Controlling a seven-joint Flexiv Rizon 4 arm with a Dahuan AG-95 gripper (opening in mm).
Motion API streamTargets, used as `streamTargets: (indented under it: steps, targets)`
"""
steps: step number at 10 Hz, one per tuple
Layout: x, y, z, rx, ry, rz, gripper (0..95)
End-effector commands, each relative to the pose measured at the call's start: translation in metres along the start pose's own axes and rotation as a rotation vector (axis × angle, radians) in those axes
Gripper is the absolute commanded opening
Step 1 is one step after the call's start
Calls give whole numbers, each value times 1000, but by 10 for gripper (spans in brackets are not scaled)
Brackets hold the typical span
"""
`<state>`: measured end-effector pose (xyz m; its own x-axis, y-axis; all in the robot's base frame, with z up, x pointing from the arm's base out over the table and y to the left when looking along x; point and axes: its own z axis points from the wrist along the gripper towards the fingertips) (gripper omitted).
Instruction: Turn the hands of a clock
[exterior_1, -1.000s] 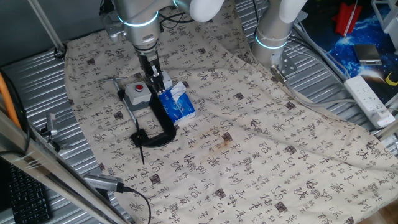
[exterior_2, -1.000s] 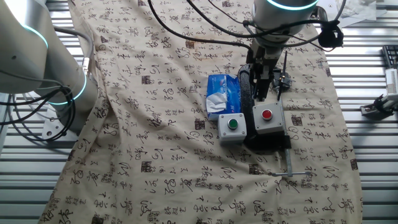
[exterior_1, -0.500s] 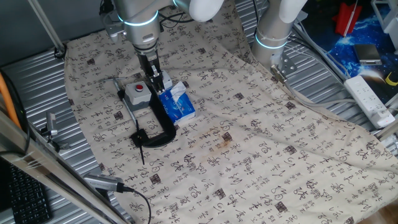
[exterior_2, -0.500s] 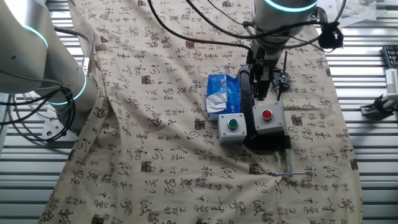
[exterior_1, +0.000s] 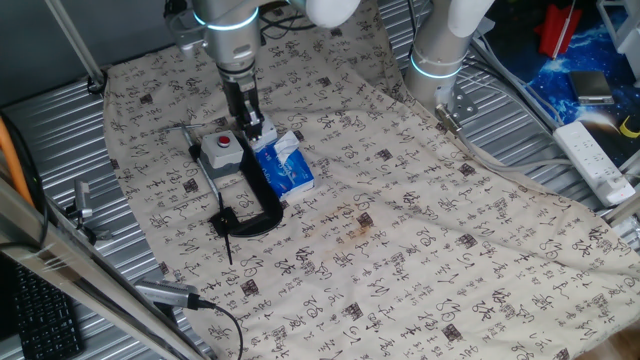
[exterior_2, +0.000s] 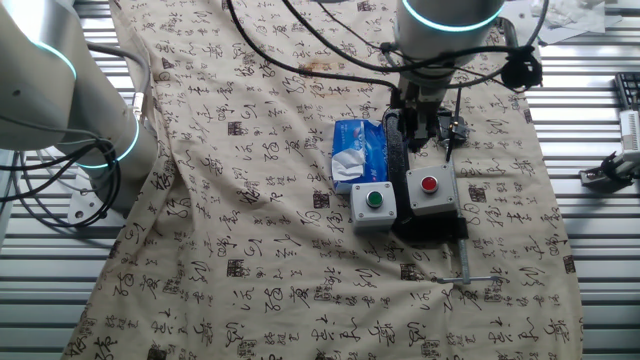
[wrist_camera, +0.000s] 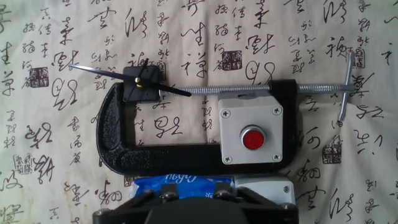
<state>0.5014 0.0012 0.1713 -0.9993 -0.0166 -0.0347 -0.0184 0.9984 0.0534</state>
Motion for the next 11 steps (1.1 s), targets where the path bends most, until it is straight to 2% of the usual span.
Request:
streamTargets:
  steps: [1,6,8,11]
  targets:
    - [1,0,-1,9,11,4,0]
    - [-3,1,1,13,11,-15,0]
    - [-15,14,4,22,23,-6,0]
    - [-33,43,14,34,22,18,0]
